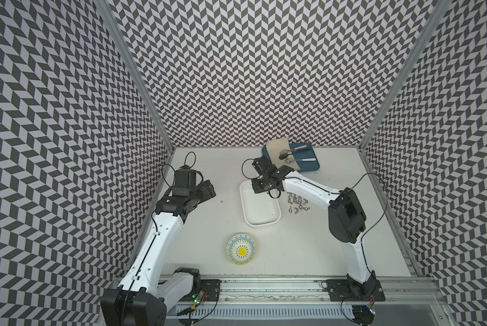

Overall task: Take out the wing nut from the storage box
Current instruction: Pick up the wing nut from the storage box.

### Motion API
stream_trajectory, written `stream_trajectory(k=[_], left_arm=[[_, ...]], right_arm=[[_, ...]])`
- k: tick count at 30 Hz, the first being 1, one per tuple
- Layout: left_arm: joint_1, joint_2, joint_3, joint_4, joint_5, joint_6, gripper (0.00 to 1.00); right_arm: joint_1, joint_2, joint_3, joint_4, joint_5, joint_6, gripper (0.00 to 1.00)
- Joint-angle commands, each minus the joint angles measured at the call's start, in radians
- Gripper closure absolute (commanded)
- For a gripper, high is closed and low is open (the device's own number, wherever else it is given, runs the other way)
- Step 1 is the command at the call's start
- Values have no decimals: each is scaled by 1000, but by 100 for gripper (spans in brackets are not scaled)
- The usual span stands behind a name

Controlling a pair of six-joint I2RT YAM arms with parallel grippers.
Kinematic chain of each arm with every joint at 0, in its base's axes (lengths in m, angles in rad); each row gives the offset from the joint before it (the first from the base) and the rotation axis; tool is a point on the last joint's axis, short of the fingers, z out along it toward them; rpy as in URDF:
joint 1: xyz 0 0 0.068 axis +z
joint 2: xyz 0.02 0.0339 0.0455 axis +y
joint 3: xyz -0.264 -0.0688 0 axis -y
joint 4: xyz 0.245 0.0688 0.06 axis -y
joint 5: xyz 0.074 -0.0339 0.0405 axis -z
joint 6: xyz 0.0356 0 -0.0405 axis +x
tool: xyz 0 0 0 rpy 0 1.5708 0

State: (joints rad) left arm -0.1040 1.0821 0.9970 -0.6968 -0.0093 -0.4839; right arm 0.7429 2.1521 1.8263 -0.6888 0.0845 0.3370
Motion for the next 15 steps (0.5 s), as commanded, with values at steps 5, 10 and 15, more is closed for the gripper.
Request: stream_trajectory(k=[5, 10, 15], left_arm=[[7, -1, 49, -9, -8, 25, 20], [6, 6, 57, -13, -7, 31, 20], [7, 1, 57, -20, -5, 33, 20]], right_arm=[[20, 94, 58, -46, 227, -50, 68], [21, 132, 73, -41, 298, -49, 66], [21, 173, 94, -39, 284, -44, 65]])
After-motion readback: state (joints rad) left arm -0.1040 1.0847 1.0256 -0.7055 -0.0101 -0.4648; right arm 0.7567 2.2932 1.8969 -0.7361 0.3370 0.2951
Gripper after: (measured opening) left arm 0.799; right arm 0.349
